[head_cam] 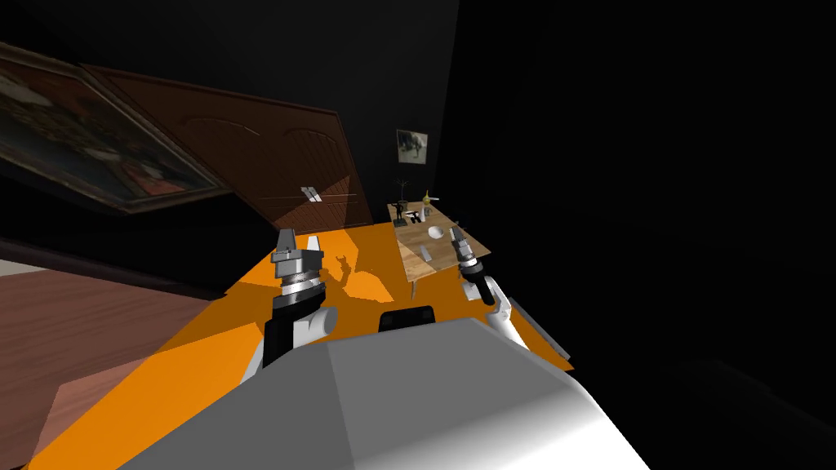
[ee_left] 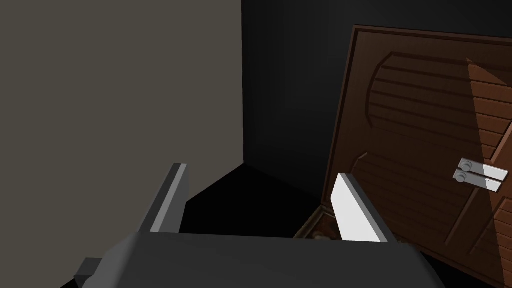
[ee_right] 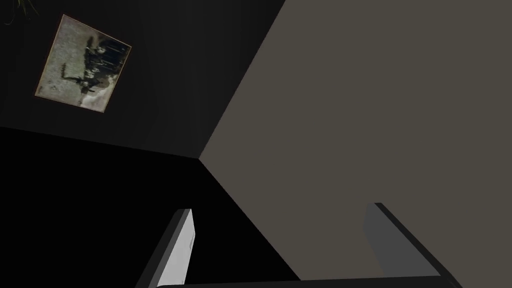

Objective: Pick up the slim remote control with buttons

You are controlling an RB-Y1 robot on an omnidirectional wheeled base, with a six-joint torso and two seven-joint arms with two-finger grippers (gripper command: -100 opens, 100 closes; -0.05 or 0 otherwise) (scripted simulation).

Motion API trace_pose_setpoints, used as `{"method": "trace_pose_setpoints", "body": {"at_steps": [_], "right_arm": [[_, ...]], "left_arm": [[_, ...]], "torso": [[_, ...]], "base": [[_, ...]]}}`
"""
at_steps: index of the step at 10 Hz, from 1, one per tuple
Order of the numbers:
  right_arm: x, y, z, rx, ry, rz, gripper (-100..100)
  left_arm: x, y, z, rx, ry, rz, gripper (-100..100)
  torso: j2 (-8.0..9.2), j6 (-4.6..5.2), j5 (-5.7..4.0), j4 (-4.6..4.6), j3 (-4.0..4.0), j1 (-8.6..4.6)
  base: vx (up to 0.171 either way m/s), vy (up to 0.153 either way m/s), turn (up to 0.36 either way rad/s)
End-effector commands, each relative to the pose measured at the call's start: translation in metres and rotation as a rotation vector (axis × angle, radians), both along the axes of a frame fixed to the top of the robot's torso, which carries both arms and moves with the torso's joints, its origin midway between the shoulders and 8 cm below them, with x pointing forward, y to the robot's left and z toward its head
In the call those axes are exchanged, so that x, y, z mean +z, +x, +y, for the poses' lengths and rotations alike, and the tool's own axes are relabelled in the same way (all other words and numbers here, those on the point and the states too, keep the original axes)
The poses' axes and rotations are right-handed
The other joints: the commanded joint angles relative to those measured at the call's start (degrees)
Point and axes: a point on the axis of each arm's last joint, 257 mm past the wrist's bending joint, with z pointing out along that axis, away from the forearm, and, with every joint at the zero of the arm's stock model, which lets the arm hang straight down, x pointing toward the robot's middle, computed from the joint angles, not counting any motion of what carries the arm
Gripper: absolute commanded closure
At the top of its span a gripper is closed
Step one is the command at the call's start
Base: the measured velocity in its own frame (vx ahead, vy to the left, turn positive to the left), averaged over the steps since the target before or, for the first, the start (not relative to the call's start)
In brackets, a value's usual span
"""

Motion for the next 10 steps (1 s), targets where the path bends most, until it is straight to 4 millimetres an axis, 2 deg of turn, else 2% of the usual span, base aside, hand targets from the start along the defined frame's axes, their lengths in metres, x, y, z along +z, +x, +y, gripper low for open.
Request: {"method": "trace_pose_setpoints", "body": {"at_steps": [1,3,5,6,7,10], "right_arm": [[-0.018,0.01,0.008,0.017,-0.084,0.032,-100],[-0.036,0.018,0.013,0.031,-0.16,0.061,-100],[-0.063,0.031,0.022,0.061,-0.282,0.099,-100],[-0.076,0.034,0.017,0.054,-0.313,0.124,-100],[-0.089,0.037,0.022,0.072,-0.382,0.136,-100],[-0.122,0.046,0.012,0.074,-0.474,0.195,-100]], "left_arm": [[0.0,0.0,0.0,0.0,0.0,0.0,0],[0.0,0.0,0.0,0.0,0.0,0.0,0],[0.0,0.0,0.0,0.0,0.0,0.0,0],[0.0,0.0,0.0,0.0,0.0,0.0,0],[0.0,0.0,0.0,0.0,0.0,0.0,0],[0.0,0.0,0.0,0.0,0.0,0.0,0]], "torso": [[0.0,0.0,0.0,0.0,0.0,0.0],[0.01,0.03,0.03,0.0,0.01,0.21],[-0.15,0.01,-0.01,-0.03,-0.08,-0.04],[-0.09,0.02,0.01,-0.02,-0.06,0.1],[-0.06,0.0,0.0,-0.01,-0.03,0.0],[-0.19,0.02,-0.04,-0.04,-0.11,-0.18]], "base": [[0.001,0.182,-0.091],[0.021,0.225,-0.14],[0.041,0.193,-0.132],[0.015,0.187,-0.085],[0.066,0.212,-0.086],[0.041,0.138,-0.072]]}}
